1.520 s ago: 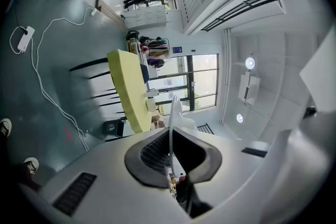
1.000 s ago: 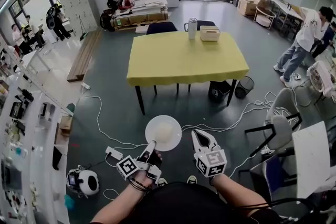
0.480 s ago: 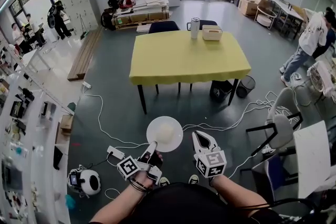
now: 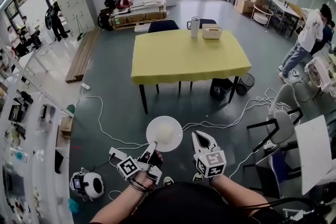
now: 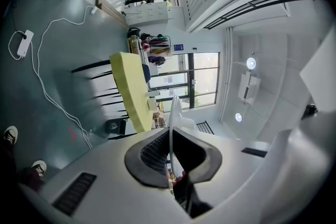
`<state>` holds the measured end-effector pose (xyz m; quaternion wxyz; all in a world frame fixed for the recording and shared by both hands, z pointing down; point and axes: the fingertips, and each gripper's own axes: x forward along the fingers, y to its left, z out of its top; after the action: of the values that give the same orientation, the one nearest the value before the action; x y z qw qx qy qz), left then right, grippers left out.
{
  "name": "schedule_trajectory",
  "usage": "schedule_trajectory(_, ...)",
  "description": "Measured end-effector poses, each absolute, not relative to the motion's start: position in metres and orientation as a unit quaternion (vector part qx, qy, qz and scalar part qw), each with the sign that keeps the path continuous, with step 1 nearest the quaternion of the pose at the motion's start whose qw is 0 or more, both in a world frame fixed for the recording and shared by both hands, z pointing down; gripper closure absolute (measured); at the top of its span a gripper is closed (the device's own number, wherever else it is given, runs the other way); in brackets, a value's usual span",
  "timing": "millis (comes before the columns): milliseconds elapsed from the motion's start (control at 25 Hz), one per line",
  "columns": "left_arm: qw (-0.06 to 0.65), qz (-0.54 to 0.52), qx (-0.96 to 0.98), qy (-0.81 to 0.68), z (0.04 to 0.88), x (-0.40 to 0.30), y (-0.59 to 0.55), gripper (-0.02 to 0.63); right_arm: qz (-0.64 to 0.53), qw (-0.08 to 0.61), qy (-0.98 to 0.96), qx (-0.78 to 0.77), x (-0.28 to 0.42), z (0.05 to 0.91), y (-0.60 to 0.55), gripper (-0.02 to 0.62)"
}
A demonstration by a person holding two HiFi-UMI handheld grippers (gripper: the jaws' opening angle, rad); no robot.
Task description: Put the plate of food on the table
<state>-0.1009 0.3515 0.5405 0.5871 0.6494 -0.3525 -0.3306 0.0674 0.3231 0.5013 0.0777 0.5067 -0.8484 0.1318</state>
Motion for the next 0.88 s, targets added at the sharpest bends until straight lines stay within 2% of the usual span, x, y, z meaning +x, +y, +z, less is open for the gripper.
schedule_trajectory(520, 0.601, -0.326, 0.646, -0.340, 0.553, -0.133, 0.340, 0.589, 0.132, 0.085, -0.834, 0.529, 0.037, 0.510, 0.320, 0.584)
schedule_trajectory(880, 0.601, -0.332, 0.638, -0.349, 0.566, -0.132, 0.284, 0.589, 0.135, 0.081, -0.838, 0.522, 0.040, 0.516, 0.258, 0.584)
